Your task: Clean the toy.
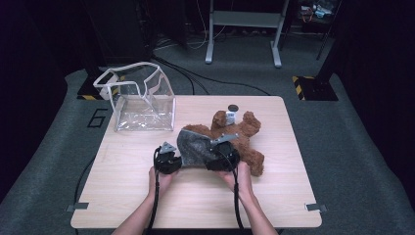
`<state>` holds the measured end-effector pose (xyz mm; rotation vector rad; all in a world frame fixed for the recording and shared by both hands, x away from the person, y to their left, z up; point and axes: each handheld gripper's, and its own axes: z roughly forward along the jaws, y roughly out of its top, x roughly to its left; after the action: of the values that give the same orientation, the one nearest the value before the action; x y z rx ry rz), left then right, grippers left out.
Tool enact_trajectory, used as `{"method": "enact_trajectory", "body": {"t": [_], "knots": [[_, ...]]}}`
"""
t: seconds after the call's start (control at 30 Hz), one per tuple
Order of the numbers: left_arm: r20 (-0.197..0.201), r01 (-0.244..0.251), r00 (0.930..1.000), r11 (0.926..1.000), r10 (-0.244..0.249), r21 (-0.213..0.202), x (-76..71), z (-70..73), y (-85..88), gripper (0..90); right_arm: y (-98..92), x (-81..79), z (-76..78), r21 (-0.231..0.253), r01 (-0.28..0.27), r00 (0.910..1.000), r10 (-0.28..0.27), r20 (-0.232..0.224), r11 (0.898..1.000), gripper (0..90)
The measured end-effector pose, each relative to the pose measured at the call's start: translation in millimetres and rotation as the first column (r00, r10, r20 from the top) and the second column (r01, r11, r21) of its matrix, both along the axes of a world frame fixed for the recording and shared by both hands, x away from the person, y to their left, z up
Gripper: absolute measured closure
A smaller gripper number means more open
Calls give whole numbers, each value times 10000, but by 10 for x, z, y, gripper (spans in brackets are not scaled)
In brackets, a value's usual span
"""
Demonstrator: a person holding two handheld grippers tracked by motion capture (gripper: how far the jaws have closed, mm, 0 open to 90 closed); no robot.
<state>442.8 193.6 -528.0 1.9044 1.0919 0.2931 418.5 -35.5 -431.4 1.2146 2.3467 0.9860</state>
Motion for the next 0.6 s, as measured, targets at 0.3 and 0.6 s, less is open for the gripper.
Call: {"method": "enact_trajectory", "body": {"t": [0.3,0.6], "knots": [[-43,81,10000,9999,-81,99,-2,0,-14,880,286,121,-122,-1108,770,9966,-734,362,9909,638],[-44,193,9998,9996,-192,197,-3,1,-24,882,183,282,328,-572,1068,9834,-970,1536,9926,793]]}}
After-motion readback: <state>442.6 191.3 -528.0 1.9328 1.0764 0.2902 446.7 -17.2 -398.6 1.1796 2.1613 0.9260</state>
